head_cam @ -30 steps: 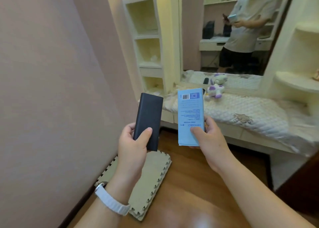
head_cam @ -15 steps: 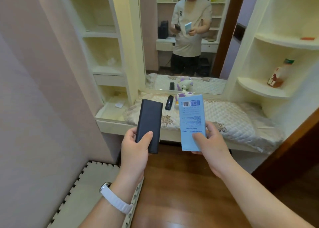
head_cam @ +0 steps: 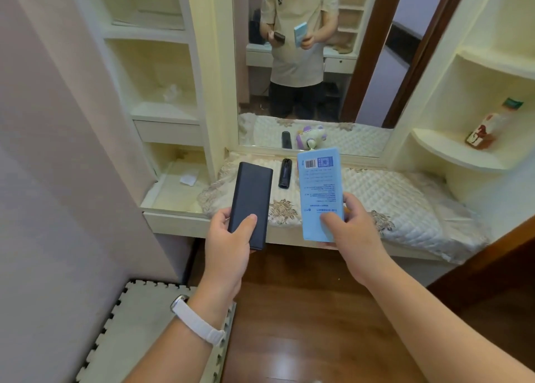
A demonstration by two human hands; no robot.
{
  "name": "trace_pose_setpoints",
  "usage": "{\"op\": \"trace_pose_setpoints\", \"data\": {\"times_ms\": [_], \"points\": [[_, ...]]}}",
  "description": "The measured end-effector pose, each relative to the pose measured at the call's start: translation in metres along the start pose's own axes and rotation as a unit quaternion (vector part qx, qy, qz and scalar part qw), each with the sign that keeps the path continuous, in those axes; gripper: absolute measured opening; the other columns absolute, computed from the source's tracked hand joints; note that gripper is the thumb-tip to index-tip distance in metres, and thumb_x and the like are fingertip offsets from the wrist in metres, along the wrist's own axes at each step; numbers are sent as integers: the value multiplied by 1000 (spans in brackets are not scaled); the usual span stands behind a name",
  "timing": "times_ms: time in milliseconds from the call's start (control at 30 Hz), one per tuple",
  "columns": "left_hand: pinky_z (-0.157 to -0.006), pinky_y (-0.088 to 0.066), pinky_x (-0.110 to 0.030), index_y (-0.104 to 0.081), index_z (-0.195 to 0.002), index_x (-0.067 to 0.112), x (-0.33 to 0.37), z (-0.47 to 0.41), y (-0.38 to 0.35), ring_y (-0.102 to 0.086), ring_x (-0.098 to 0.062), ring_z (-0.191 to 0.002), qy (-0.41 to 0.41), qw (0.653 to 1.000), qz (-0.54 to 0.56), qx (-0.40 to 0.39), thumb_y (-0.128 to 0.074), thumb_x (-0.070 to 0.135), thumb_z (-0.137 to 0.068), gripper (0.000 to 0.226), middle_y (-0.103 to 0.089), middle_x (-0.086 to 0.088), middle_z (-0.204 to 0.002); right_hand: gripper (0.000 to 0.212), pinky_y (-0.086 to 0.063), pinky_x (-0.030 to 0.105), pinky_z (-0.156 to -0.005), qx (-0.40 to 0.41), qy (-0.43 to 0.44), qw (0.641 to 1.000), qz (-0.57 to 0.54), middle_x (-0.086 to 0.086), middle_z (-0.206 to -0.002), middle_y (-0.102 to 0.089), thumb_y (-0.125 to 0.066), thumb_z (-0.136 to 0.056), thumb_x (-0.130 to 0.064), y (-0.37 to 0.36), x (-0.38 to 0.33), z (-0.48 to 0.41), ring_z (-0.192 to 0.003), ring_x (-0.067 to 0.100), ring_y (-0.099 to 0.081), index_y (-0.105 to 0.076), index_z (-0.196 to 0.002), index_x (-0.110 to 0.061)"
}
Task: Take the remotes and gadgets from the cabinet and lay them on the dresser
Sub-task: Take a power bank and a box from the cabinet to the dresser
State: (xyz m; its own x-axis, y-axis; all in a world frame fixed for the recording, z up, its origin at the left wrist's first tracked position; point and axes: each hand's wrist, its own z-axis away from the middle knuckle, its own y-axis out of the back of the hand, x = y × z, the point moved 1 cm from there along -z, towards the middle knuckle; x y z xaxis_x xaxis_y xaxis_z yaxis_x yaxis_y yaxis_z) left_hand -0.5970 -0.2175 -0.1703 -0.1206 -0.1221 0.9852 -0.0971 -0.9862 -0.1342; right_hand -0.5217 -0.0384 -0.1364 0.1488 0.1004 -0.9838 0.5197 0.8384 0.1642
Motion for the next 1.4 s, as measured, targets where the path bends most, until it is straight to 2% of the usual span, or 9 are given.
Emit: {"op": "trace_pose_setpoints", "data": {"times_ms": [300, 433, 567, 667, 767, 967, 1100, 1267, 1400], "points": [[-77, -60, -42, -60, -106, 24, -20, -80, -27, -70, -18, -89, 37, 999, -27, 21, -66, 19, -91, 17, -71, 0, -100, 30, -61, 34, -66, -29, -34, 999, -30, -7, -108, -66, -53, -95, -8, -15, 28, -100, -93, 12, -66, -55, -110, -33], [-73, -59, -38, -59, -108, 20, -32, -132, -46, -69, -23, -90, 62, 996, -42, 58, -64, 18, -92, 17, -69, -5, -101, 31, -57, 26, -58, -52, -52, 996, -46, -4, -110, -65, -54, -94, -7, -19, 41, -169, -96, 15, -65, -55, -117, -27], [-77, -59, -45, -59, -109, 18, -40, -185, -71, -69, -27, -92, 84, 990, -75, 81, -65, 19, -91, 19, -69, -9, -104, 31, -61, 34, -64, -64, -78, 993, -58, -4, -110, -65, -54, -93, -6, -10, 49, -242, -93, 15, -66, -53, -119, -24], [-79, -59, -48, -59, -105, 18, -44, -220, -92, -69, -26, -91, 88, 986, -102, 102, -65, 20, -91, 15, -69, -9, -103, 32, -60, 34, -62, -75, -103, 989, -71, -4, -109, -66, -54, -93, -6, -4, 59, -287, -90, 16, -68, -53, -121, -24], [-74, -59, -43, -59, -104, 16, -49, -247, -111, -67, -25, -90, 84, 983, -112, 114, -64, 18, -91, 14, -68, -8, -100, 33, -58, 31, -61, -94, -119, 986, -65, -5, -110, -65, -54, -94, -8, -3, 71, -324, -91, 16, -67, -53, -122, -25], [-77, -59, -45, -59, -105, 17, -62, -291, -127, -69, -25, -90, 118, 978, -120, 124, -65, 16, -91, 15, -68, -7, -101, 29, -58, 31, -59, -106, -167, 979, -53, -5, -106, -65, -55, -94, -8, -14, 94, -370, -86, 16, -68, -54, -117, -24], [-75, -59, -42, -59, -105, 14, -80, -325, -127, -68, -26, -90, 145, 974, -124, 121, -65, 15, -91, 15, -68, -9, -101, 25, -56, 28, -56, -110, -199, 973, -33, -6, -106, -65, -55, -94, -9, -32, 112, -395, -86, 14, -67, -55, -116, -21], [-81, -58, -50, -59, -99, 19, -111, -373, -121, -68, -27, -89, 189, 967, -138, 102, -66, 17, -90, 12, -68, -10, -102, 22, -58, 34, -65, -129, -248, 960, -8, -5, -110, -65, -52, -95, -13, -61, 131, -423, -94, 18, -66, -54, -114, -23], [-77, -59, -43, -59, -110, 20, -131, -411, -113, -69, -23, -91, 213, 965, -132, 80, -65, 16, -90, 21, -69, -5, -103, 16, -57, 31, -62, -121, -280, 952, 29, -5, -106, -64, -52, -95, -13, -79, 139, -443, -92, 16, -65, -53, -107, -24]]}}
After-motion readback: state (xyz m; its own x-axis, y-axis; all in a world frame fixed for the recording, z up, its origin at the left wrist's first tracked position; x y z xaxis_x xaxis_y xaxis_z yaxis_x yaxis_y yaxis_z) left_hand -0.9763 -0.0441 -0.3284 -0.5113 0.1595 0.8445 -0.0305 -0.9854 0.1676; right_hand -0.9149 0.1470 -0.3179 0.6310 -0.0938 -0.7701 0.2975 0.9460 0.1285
